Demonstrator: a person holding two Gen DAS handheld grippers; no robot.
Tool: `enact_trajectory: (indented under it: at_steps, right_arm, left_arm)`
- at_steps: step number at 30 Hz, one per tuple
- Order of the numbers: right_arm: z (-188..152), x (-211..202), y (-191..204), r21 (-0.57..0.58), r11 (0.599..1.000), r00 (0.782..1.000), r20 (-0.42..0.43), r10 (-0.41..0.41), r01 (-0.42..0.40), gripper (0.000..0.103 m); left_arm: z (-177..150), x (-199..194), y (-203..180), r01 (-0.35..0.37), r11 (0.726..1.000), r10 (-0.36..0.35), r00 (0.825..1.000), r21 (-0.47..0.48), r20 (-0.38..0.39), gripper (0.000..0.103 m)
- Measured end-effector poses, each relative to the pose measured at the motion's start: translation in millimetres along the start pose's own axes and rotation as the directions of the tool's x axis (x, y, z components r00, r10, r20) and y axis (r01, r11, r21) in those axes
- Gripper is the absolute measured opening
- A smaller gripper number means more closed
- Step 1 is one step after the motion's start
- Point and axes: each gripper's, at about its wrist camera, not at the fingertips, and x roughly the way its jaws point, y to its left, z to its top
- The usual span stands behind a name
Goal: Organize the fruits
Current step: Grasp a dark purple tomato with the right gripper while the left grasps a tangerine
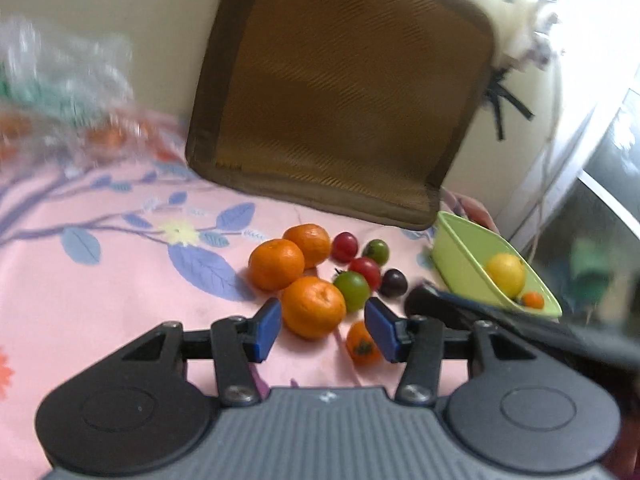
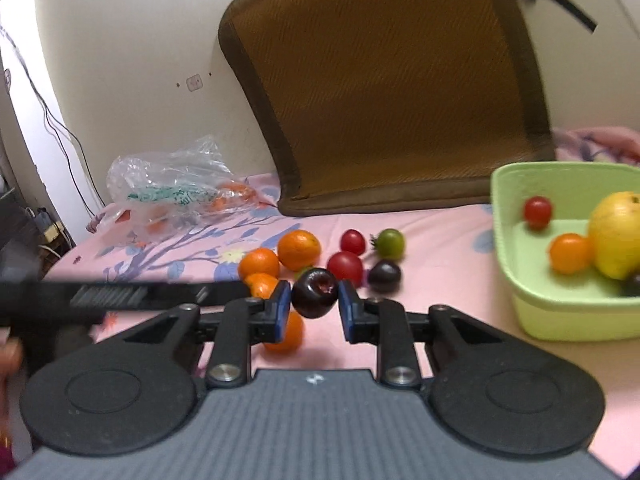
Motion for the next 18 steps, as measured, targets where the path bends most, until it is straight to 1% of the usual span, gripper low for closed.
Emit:
enact_trajectory:
  at_steps: [2,3,4,5,6,7,9,11,12,15,18]
  right_arm:
    - [-6.9,-3.9,0.8,-0.019,1.000,1.000,0.001,-0.013,0.013,0.028]
    - [-9.8,-3.9,1.5,-0.023,1.000,1.000,-0.003,-0.012,0.011,0.028]
    - [-11.8,-2.4,2.2,-0.026,1.000,1.000,-0.007,-0.011,0.011,0.028]
    - [-13.7,-1.6,2.8,-0.029,1.000,1.000,-0.012,-0.011,0.010,0.028]
    - [-15.4,-0.8,4.0,-0.032,0.999,1.000,-0.017,-0.012,0.011,0.028]
    - [-16.5,-2.0,4.5,-0.035,0.999,1.000,-0.020,-0.011,0.011,0.028]
    - [-17.6,-6.5,6.6,-0.035,0.999,1.000,-0.018,-0.001,0.000,0.028]
    - [-20.5,-17.1,8.1,-0.039,0.999,1.000,-0.008,0.007,-0.007,0.028]
    - [-23.2,-24.7,8.4,-0.044,0.999,1.000,-0.001,0.007,-0.007,0.028]
    - [-37.0,-51.7,6.5,-0.064,0.998,1.000,0.025,-0.016,0.018,0.028]
    - [-55.1,-79.0,-1.4,-0.055,0.997,0.997,0.043,-0.060,0.062,0.028]
  left_arm:
    - [5.3,13.4,2.1,-0.002,1.000,0.001,1.000,-0.024,-0.026,0.048]
    - [7.0,18.4,1.1,-0.009,1.000,0.008,1.000,-0.028,-0.030,0.051]
    - [8.6,23.6,-0.4,-0.021,0.999,0.020,0.999,-0.030,-0.034,0.051]
    - [9.2,28.1,-0.3,-0.031,0.999,0.029,0.999,-0.032,-0.040,0.049]
    - [9.0,31.8,-1.1,-0.043,0.998,0.041,0.998,-0.035,-0.045,0.043]
    - [7.7,33.6,-2.5,-0.065,0.997,0.064,0.997,-0.031,-0.042,0.042]
    - [2.7,30.1,-6.5,-0.077,0.997,0.077,0.997,-0.015,-0.029,0.041]
    - [-3.1,20.1,-9.2,-0.082,0.997,0.082,0.996,-0.011,-0.028,0.040]
    - [-6.4,13.0,-9.4,-0.073,0.997,0.073,0.997,-0.016,-0.028,0.040]
    - [-24.1,-18.2,-13.2,-0.024,1.000,0.024,1.000,-0.019,-0.013,0.040]
    - [-49.1,-47.7,-29.0,0.027,0.999,-0.026,1.000,0.019,-0.014,0.040]
